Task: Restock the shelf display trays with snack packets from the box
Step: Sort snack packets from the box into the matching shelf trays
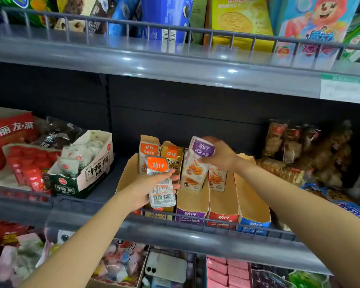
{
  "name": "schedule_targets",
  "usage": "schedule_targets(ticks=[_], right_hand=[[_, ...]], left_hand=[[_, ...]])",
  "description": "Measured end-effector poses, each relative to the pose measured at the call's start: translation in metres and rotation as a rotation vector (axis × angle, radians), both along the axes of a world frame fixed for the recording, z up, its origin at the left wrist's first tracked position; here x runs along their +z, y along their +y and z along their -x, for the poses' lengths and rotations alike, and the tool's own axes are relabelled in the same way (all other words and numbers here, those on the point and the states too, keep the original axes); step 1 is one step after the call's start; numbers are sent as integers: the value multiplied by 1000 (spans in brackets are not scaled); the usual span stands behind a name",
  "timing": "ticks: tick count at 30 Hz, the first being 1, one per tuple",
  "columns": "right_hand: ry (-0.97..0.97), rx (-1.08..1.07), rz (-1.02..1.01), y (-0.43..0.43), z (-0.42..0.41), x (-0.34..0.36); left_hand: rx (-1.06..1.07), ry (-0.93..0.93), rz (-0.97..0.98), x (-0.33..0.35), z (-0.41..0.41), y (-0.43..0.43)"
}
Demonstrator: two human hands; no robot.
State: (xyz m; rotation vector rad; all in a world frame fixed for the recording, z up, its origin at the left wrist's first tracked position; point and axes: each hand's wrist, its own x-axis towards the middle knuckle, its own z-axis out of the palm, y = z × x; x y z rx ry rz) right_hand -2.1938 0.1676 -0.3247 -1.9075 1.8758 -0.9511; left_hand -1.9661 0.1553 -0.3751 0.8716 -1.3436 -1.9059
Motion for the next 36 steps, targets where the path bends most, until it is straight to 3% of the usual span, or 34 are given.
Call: schedule_targets(ticks=[5,11,18,21,23,26,28,32,36], right_hand=[[142,-14,-27,-18,-6,-30],[462,-138,58,-17,-6,-44],[496,-170,87,-13,-6,-53],[329,-161,183,-4,-20,-45],[58,-98,224,8,-40,-34],[-362,97,14,26,-70,-21],[-540,192,-147,35,-84,-18],[-677,212,-156,43,-104,-15],[-773,151,-101,44,-118,-11]], left_hand=[[-9,-7,-16,-6,-4,-6],[-65,-34,-30,-9,-13,-6],[-68,-158,69,-9,-16,1],[13,-224,134,-9,-18,6],[48,-263,212,-7,-19,10],[128,-266,317,-1,-24,17],[174,-259,385,4,-28,22],[271,-418,641,10,-45,37],[191,-834,1011,17,-66,58]])
